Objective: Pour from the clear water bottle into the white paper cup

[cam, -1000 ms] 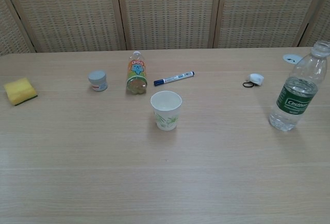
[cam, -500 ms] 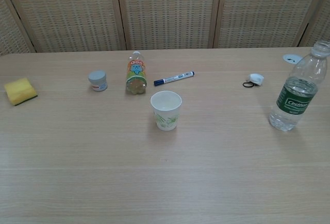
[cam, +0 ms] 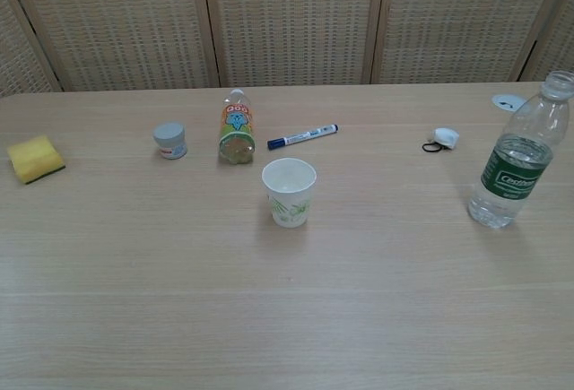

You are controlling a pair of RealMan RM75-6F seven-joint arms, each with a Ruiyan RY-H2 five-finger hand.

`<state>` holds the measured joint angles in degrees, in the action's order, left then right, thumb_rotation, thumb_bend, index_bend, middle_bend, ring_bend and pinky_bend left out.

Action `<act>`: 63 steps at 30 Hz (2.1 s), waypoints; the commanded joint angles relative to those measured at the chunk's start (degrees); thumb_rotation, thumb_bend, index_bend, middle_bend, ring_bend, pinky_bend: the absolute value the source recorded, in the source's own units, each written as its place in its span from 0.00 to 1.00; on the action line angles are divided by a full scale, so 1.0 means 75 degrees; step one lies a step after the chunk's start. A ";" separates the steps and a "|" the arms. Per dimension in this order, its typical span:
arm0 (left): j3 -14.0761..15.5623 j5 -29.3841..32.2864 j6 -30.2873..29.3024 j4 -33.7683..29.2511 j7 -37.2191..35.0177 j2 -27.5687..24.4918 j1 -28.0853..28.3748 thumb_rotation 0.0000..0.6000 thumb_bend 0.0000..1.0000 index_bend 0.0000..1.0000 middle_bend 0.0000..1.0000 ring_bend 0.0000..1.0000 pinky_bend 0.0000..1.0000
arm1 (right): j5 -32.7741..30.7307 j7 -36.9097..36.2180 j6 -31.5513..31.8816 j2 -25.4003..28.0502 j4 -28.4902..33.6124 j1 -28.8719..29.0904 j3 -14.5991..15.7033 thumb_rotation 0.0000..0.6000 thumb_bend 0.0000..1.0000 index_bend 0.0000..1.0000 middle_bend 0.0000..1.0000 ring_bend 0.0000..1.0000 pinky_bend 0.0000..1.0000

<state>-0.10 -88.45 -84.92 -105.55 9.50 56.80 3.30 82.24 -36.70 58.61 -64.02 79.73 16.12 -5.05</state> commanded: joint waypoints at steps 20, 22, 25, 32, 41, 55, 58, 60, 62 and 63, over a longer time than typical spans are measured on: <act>-0.0125 0.0504 0.0350 0.0047 -0.0149 -0.0061 0.0166 1.00 0.05 0.00 0.00 0.00 0.00 | -0.1339 -0.0179 -0.2142 -0.1606 -0.1096 0.1525 -0.0697 1.00 0.00 0.00 0.00 0.00 0.00; -0.0147 0.0552 0.0380 0.0049 -0.0174 -0.0072 0.0187 1.00 0.05 0.00 0.00 0.00 0.00 | -0.1438 -0.0190 -0.2210 -0.1768 -0.1215 0.1601 -0.0761 1.00 0.00 0.00 0.00 0.00 0.00; -0.0164 0.0597 0.0409 0.0074 -0.0197 -0.0073 0.0206 1.00 0.05 0.00 0.00 0.00 0.00 | -0.1485 -0.0299 -0.2273 -0.1945 -0.1292 0.1668 -0.0819 1.00 0.00 0.00 0.00 0.00 0.00; -0.0199 0.0732 0.0548 0.0122 -0.0209 -0.0057 0.0285 1.00 0.05 0.00 0.00 0.00 0.00 | -0.1342 -0.0634 -0.2156 -0.2344 -0.1400 0.1812 -0.0966 1.00 0.00 0.00 0.00 0.00 0.00; -0.0288 0.0965 0.0677 0.0208 -0.0313 -0.0046 0.0368 1.00 0.05 0.00 0.00 0.00 0.00 | -0.1567 -0.0772 -0.2293 -0.2947 -0.1883 0.2072 -0.1176 1.00 0.00 0.00 0.00 0.00 0.00; -0.0345 0.1268 0.0904 0.0302 -0.0148 0.0086 0.0516 1.00 0.05 0.00 0.00 0.00 0.00 | -0.1848 -0.1348 -0.2549 -0.3645 -0.2676 0.2221 -0.1467 1.00 0.06 0.41 0.44 0.27 0.22; -0.0346 0.1291 0.0914 0.0309 -0.0109 0.0106 0.0531 1.00 0.05 0.00 0.00 0.00 0.00 | -0.1679 -0.1530 -0.2453 -0.3705 -0.2774 0.2214 -0.1462 1.00 0.26 0.48 0.52 0.37 0.32; -0.0345 0.1308 0.0922 0.0304 -0.0098 0.0108 0.0538 1.00 0.05 0.00 0.00 0.00 0.00 | -0.1562 -0.1628 -0.2285 -0.3726 -0.2763 0.2195 -0.1484 1.00 0.37 0.50 0.56 0.43 0.39; -0.0342 0.1320 0.0930 0.0299 -0.0091 0.0112 0.0545 1.00 0.05 0.00 0.00 0.00 0.00 | -0.1352 -0.1542 -0.1943 -0.3706 -0.2695 0.2168 -0.1476 1.00 0.44 0.52 0.58 0.47 0.46; -0.0342 0.1323 0.0938 0.0293 -0.0090 0.0112 0.0552 1.00 0.05 0.00 0.00 0.00 0.00 | -0.1261 -0.1427 -0.1778 -0.3686 -0.2636 0.2163 -0.1467 1.00 0.44 0.52 0.59 0.48 0.48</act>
<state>-2.67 -78.54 -77.91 -103.33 8.82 57.64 7.41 71.30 -48.31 43.08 -91.76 59.37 32.53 -16.10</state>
